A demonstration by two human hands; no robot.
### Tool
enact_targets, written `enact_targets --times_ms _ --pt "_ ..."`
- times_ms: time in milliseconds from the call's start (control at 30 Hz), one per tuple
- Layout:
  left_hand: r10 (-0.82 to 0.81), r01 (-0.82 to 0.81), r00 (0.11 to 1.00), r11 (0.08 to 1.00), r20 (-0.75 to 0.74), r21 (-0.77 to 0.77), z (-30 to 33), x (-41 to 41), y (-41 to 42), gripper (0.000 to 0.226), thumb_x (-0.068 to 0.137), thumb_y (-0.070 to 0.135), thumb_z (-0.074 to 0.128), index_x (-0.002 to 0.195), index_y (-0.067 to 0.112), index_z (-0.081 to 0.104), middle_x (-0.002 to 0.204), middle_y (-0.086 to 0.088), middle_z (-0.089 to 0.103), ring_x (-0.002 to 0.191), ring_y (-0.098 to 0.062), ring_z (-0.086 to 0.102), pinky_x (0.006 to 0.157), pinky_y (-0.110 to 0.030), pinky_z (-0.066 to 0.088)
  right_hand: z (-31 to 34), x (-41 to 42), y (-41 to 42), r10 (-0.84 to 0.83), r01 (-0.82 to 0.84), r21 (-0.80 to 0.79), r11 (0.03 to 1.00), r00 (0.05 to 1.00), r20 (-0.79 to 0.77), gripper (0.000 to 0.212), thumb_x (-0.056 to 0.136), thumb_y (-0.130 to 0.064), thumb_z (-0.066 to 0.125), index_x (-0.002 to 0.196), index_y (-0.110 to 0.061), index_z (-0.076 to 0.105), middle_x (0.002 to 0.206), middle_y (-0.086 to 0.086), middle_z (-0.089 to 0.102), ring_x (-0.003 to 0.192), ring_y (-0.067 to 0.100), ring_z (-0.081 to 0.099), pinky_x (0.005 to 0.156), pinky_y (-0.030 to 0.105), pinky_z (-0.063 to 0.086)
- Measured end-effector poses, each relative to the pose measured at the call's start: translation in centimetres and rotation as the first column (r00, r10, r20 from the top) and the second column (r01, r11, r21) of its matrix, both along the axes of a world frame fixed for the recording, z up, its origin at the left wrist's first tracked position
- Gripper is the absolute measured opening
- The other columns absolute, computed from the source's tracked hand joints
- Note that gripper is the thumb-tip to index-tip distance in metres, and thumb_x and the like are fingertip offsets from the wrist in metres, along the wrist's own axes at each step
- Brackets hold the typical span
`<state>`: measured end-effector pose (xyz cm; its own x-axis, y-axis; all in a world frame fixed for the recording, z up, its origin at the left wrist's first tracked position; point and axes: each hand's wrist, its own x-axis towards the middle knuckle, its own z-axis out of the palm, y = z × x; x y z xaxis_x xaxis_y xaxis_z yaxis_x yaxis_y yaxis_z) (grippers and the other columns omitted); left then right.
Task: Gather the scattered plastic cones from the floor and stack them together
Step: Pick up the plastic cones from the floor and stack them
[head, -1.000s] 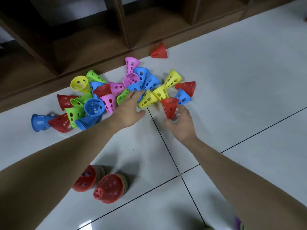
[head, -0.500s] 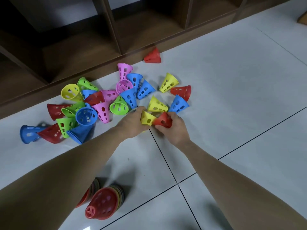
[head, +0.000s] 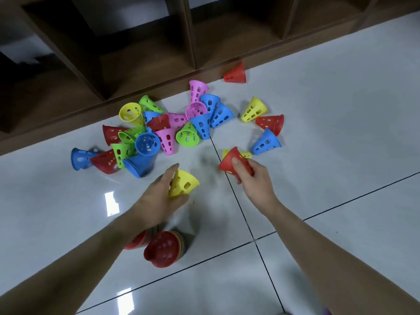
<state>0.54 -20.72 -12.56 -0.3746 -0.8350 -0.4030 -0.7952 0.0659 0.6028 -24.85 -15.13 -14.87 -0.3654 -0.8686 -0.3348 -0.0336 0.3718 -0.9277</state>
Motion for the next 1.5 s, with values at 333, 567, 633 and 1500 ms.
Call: enact_targets --times_ms 333,567,633,1500 --pt "-0.013 0.022 0.999 0.97 0.042 -0.241 11.7 9.2 4.4 0.04 0.089 0.046 0.063 0.127 0.04 0.053 0.096 0.027 0.063 0.082 0.01 0.061 0.067 -0.005 0.043 4.6 9.8 4.0 0.461 -0.45 -0.177 0.875 0.887 0.025 0.038 0.076 -0.028 0.086 0.11 -0.025 0.07 0.095 -0.014 0.073 0.086 0.001 0.068 0.08 0.016 0.051" --pt "0.033 0.023 0.983 0.954 0.179 -0.3 10.6 13.2 7.0 0.037 0.085 0.053 0.069 0.115 0.032 0.062 0.088 0.018 0.065 0.077 0.0 0.06 0.061 -0.016 0.044 6.0 11.9 5.3 0.544 -0.575 -0.255 0.777 0.818 -0.188 0.052 0.068 -0.019 0.088 0.116 -0.023 0.068 0.111 -0.009 0.066 0.101 0.005 0.064 0.088 0.015 0.048" --pt "0.032 0.034 0.973 0.959 0.228 -0.282 9.6 13.5 7.3 0.037 0.085 0.051 0.071 0.115 0.03 0.064 0.089 0.017 0.064 0.076 -0.001 0.059 0.062 -0.017 0.044 6.2 12.4 5.8 0.579 -0.618 -0.231 0.751 0.785 -0.22 0.051 0.069 -0.019 0.085 0.117 -0.024 0.067 0.11 -0.009 0.063 0.099 0.006 0.063 0.086 0.013 0.048" --pt "-0.114 0.154 0.958 0.979 0.262 -0.137 4.7 6.4 0.7 0.025 0.094 0.041 0.063 0.115 0.028 0.064 0.084 0.019 0.062 0.074 -0.004 0.06 0.071 -0.026 0.05 0.6 0.4 1.2 0.094 -0.292 -0.149 0.945 0.676 -0.73 0.04 0.084 -0.042 0.055 0.108 -0.015 0.071 0.104 0.005 0.061 0.099 0.028 0.056 0.09 0.041 0.048"
